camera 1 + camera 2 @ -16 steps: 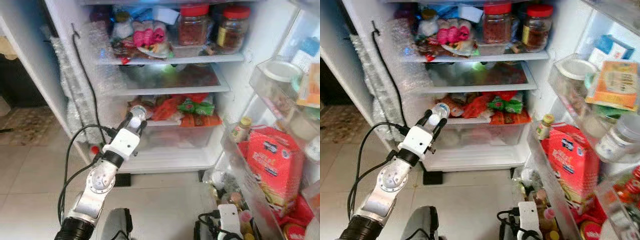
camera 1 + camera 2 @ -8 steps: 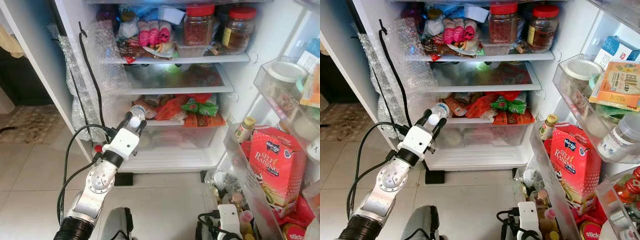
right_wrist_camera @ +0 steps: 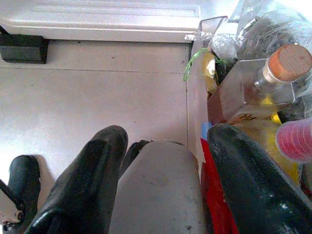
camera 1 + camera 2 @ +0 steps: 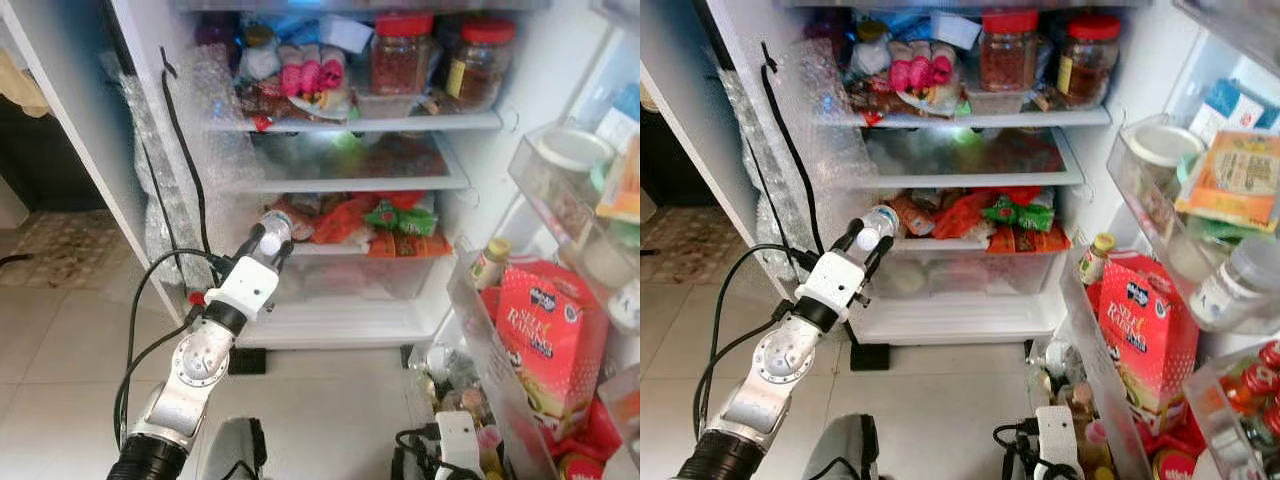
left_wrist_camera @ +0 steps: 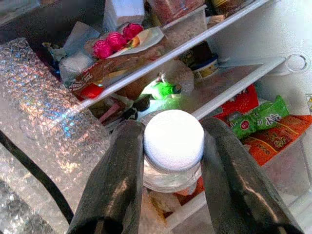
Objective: Restocking fridge
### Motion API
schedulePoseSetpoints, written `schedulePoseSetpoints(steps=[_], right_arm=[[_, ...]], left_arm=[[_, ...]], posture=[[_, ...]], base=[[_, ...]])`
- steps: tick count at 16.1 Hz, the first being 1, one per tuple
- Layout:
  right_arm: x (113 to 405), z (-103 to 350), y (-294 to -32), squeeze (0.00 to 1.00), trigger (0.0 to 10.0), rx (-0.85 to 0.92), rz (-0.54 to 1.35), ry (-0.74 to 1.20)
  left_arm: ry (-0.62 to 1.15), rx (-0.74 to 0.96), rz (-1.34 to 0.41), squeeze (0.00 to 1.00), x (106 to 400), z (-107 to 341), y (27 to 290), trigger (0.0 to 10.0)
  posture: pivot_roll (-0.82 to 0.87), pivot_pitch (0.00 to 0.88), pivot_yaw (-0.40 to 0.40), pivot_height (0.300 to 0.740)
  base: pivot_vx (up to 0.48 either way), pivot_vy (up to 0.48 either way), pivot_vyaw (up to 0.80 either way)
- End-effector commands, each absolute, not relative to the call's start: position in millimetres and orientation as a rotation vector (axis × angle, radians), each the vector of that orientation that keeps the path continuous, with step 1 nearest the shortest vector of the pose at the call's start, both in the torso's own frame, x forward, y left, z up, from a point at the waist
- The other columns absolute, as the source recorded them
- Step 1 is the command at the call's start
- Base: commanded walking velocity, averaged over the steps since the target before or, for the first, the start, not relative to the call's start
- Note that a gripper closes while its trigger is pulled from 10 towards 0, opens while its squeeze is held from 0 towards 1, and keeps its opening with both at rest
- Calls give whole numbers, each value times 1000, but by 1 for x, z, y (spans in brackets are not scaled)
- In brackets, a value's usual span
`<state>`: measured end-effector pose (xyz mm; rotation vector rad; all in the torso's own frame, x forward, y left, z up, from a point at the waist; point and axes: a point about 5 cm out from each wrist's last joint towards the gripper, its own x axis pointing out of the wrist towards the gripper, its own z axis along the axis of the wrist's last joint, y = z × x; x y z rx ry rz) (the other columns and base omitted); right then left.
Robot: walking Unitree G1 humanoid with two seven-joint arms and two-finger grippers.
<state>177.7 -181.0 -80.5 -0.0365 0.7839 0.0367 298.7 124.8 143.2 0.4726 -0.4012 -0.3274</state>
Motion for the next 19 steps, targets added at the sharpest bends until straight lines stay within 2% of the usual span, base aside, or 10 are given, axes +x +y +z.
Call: schedulePoseSetpoints(steps=[1, 19], right_arm=[[162, -89, -178, 0, 10000, -24, 41, 850], [162, -89, -178, 0, 10000, -23, 48, 850]], left_arm=[[-439, 485, -324, 0, 300, 152, 124, 10000], [-437, 483, -325, 0, 300, 151, 123, 10000]], posture=[[-104, 48, 13, 603], [-104, 54, 11, 603]], base=[[289, 0, 0], [309, 0, 0]])
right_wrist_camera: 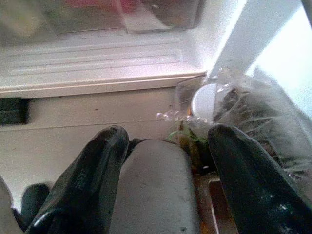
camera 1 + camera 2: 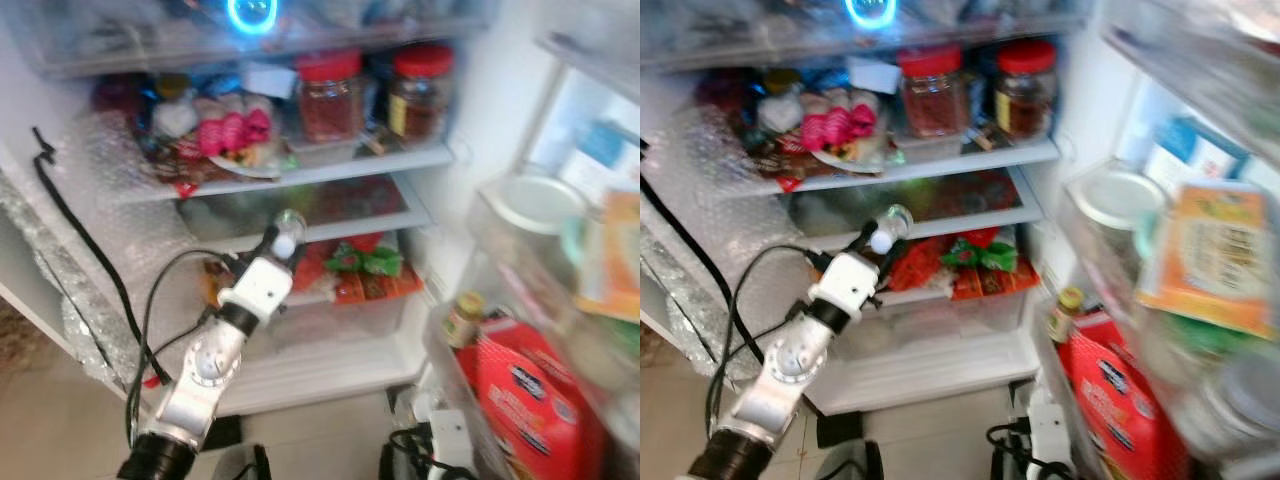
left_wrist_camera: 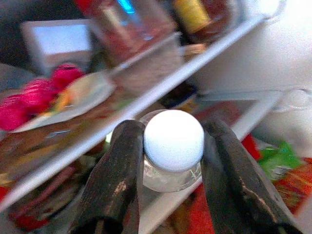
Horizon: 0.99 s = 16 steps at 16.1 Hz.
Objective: Restocking fridge
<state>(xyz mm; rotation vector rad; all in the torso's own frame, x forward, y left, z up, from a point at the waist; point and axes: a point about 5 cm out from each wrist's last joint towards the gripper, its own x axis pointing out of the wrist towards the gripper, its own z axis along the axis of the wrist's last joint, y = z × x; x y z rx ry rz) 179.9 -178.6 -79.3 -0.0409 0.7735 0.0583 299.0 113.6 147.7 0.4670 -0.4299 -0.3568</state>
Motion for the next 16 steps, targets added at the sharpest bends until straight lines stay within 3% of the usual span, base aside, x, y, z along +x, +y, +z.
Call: schedulePoseSetpoints(steps=[1, 9, 16], right_arm=[[162, -89, -178, 0, 10000, -23, 48, 850], [163, -89, -178, 0, 10000, -19, 54, 851], [163, -89, -177, 0, 10000, -15, 61, 852]], left_arm=[[-437, 484, -324, 0, 300, 151, 123, 10000], [-438, 481, -320, 0, 300, 151, 124, 10000], [-442, 479, -309, 0, 300, 151, 125, 10000]], posture=[[-104, 54, 11, 603], [-105, 55, 10, 603], [-106, 54, 10, 603]], base=[[311, 0, 0], [306, 0, 0], [0, 0, 0]])
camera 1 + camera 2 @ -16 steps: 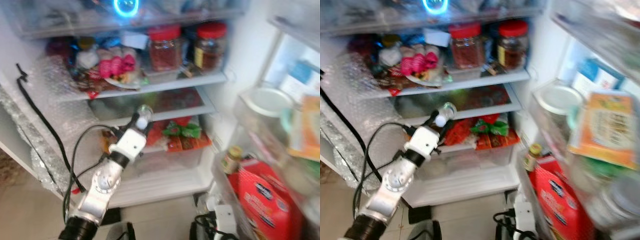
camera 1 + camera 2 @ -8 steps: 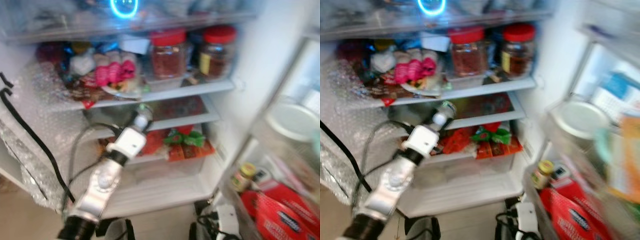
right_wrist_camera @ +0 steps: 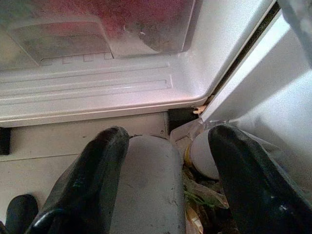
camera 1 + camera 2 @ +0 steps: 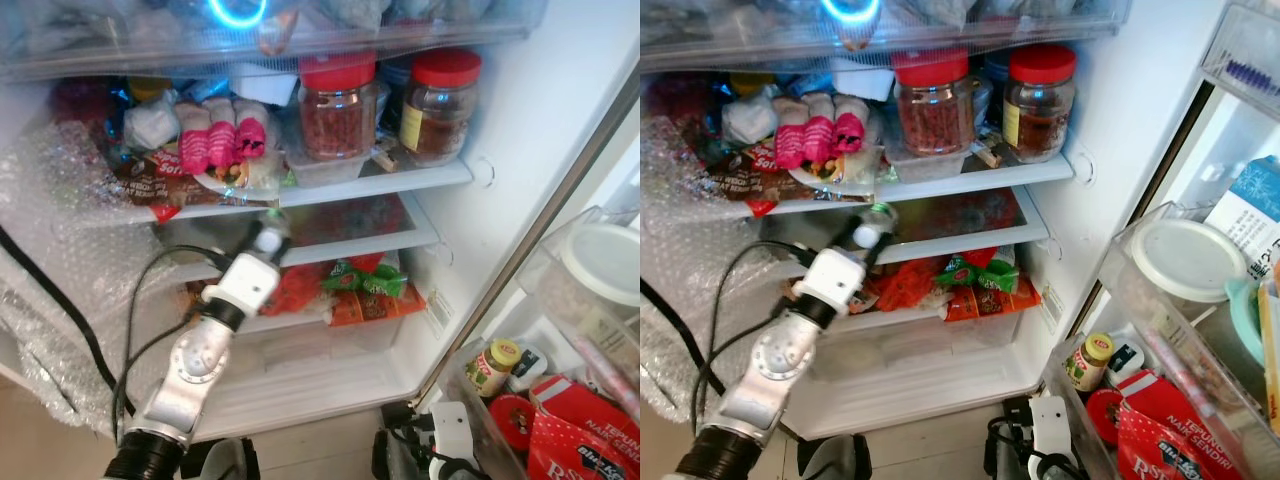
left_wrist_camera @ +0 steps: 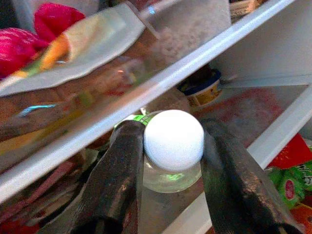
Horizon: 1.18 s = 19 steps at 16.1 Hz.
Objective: Restocking fridge
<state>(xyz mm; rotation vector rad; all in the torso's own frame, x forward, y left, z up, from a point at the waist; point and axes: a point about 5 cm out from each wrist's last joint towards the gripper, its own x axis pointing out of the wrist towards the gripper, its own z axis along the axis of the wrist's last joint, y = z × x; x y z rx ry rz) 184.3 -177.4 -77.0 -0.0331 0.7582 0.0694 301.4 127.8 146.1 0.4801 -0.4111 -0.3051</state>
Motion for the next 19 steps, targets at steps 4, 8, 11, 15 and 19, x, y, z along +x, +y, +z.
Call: schedulePoseSetpoints(steps=[4, 8, 11, 15, 19], right_arm=[[163, -89, -177, 0, 10000, -15, 65, 854], [162, -89, -177, 0, 10000, -17, 68, 855], [161, -89, -178, 0, 10000, -20, 69, 855], [161, -89, -179, 0, 10000, -23, 69, 854], [161, -89, -179, 0, 10000, -25, 75, 856]], left_arm=[[-445, 495, -321, 0, 302, 152, 125, 10000], [-410, 471, -309, 0, 311, 144, 132, 10000], [-376, 448, -290, 0, 317, 137, 139, 10000], [-355, 446, -281, 0, 321, 130, 143, 10000], [-264, 404, -241, 0, 315, 108, 155, 10000]], posture=[[-104, 50, 9, 603], [-117, 42, 7, 603], [-128, 39, 1, 603], [-130, 42, -3, 603], [-126, 54, -9, 603]], base=[[0, 0, 0], [0, 0, 0], [0, 0, 0], [0, 0, 0], [0, 0, 0]])
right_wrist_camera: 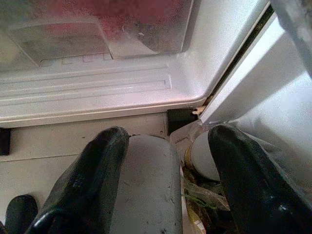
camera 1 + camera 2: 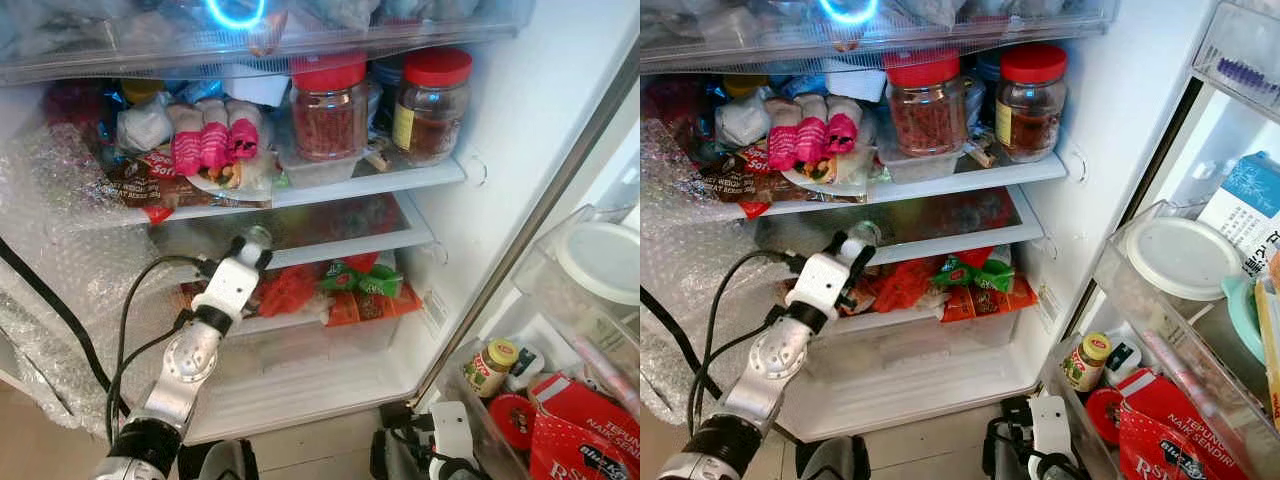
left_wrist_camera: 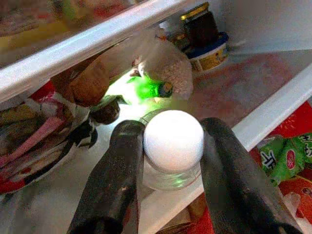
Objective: Restocking fridge
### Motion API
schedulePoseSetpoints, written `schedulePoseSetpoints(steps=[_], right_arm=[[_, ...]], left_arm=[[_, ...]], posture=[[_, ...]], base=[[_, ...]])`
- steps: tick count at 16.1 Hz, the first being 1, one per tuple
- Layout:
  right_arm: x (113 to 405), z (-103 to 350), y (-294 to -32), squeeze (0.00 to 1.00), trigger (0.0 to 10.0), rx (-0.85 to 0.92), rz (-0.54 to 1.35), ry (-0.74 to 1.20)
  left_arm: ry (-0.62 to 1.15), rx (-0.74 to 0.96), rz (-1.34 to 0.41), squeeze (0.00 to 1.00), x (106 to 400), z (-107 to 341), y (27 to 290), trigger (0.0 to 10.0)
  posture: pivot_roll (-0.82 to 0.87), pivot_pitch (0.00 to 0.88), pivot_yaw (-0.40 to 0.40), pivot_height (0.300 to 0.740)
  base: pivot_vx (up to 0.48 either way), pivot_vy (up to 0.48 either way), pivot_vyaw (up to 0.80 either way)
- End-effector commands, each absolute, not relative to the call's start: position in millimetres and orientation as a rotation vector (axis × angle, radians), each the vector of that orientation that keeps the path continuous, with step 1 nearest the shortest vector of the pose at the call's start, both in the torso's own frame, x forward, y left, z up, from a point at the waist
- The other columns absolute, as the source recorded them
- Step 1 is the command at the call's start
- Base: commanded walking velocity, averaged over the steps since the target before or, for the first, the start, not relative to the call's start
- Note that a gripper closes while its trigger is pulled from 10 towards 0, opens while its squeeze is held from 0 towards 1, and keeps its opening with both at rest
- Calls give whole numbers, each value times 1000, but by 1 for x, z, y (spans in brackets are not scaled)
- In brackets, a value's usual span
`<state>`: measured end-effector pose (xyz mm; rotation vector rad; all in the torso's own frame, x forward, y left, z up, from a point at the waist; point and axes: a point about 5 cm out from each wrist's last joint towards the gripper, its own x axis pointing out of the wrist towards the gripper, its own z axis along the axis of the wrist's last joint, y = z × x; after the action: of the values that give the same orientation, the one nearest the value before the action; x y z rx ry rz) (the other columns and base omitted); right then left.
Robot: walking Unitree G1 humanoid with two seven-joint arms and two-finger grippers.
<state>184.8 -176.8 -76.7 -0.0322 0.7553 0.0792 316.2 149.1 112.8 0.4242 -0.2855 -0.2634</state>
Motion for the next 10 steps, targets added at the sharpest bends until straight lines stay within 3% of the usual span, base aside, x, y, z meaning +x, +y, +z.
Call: schedulePoseSetpoints(steps=[1, 10], right_arm=[[162, -89, -179, 0, 10000, -25, 75, 856], [162, -89, -179, 0, 10000, -24, 78, 858]], left_arm=[[-247, 396, -235, 0, 314, 105, 156, 10000], [-91, 242, -166, 0, 313, 84, 167, 10000]], posture=[[-126, 54, -9, 603], [-122, 57, -7, 603]], base=[[0, 0, 0], [0, 0, 0]])
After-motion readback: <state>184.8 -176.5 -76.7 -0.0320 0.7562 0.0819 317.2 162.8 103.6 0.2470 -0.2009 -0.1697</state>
